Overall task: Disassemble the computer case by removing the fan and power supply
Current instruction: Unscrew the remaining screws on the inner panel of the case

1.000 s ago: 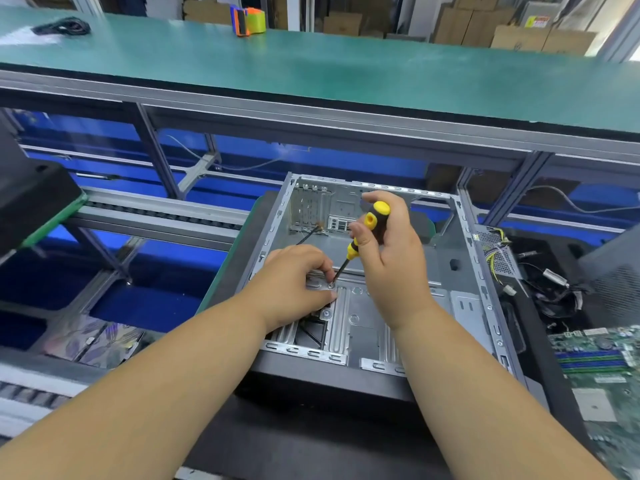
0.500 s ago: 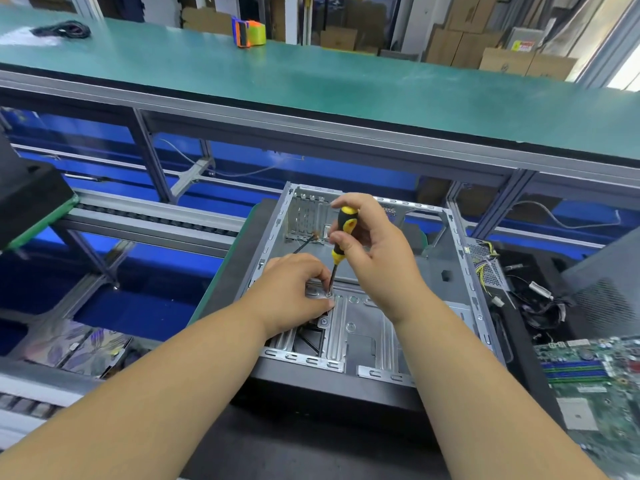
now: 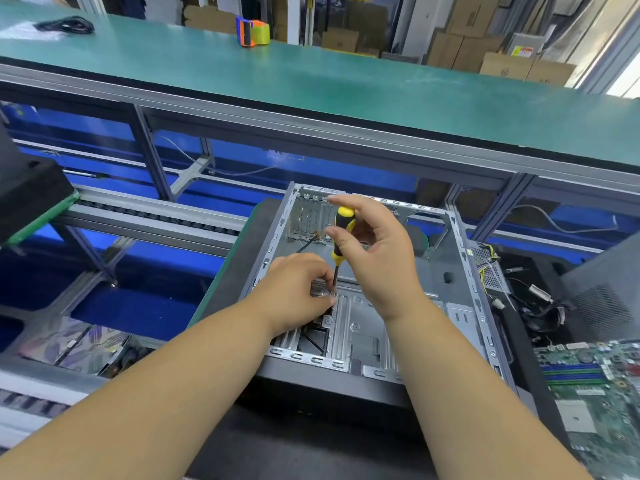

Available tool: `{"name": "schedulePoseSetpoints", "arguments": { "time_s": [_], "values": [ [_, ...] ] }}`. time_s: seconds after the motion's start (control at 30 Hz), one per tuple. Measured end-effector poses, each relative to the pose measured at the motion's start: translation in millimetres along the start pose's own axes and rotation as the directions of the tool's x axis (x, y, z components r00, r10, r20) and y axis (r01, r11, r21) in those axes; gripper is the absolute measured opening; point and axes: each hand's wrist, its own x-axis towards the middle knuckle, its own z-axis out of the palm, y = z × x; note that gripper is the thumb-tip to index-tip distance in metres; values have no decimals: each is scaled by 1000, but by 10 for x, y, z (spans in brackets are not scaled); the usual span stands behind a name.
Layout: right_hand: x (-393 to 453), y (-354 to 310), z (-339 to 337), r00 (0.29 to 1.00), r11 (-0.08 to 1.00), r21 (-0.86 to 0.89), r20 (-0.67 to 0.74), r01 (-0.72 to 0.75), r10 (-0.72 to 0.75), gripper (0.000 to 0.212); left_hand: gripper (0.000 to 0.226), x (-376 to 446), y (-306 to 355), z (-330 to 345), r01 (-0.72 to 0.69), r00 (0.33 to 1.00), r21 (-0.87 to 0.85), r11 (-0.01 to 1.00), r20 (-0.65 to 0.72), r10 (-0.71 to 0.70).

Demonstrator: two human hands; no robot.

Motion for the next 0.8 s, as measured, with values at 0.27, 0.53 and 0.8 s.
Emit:
{"name": "schedulePoseSetpoints", "arguments": {
  "time_s": [0.27,0.53,0.8],
  "values": [
    [-61,-42,-38,999,999,24,7,-48,48,32,17,4,10,-8,-2,1000,5,1000,16,2],
    [-31,-199,-30,996,997,-81,-91,13,-21,22,16,-2,6,7,5,1000,1,1000,7,-5],
    [-15,-279,-99,993,992,-56,-23,-113,112,21,11,5,6,6,9,1000,35,999,11,-9]
  ]
}}
